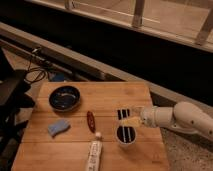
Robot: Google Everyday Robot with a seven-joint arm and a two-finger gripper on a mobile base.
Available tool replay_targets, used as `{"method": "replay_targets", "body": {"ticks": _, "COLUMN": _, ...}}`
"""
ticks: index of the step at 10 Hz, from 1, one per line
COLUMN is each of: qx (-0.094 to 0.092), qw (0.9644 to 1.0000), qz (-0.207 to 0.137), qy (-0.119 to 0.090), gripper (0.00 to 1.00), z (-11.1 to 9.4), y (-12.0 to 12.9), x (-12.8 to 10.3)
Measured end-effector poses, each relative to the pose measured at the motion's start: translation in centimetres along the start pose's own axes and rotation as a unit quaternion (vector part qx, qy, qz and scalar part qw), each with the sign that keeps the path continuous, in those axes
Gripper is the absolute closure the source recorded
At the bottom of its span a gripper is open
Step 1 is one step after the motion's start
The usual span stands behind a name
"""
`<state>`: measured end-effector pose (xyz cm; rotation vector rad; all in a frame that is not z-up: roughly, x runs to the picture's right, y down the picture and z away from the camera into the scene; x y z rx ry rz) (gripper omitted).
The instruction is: Place the eraser in the ceramic cup
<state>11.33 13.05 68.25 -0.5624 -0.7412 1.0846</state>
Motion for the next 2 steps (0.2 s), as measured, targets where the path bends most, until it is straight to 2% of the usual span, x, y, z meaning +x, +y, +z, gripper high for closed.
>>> {"method": "replay_targets", "body": {"ticks": 2, "qx": 0.002, "qw": 1.0, "qz": 0.002, "qy": -0.002, "gripper": 0.25, "z": -0.26, "y": 0.12, "x": 0.03}}
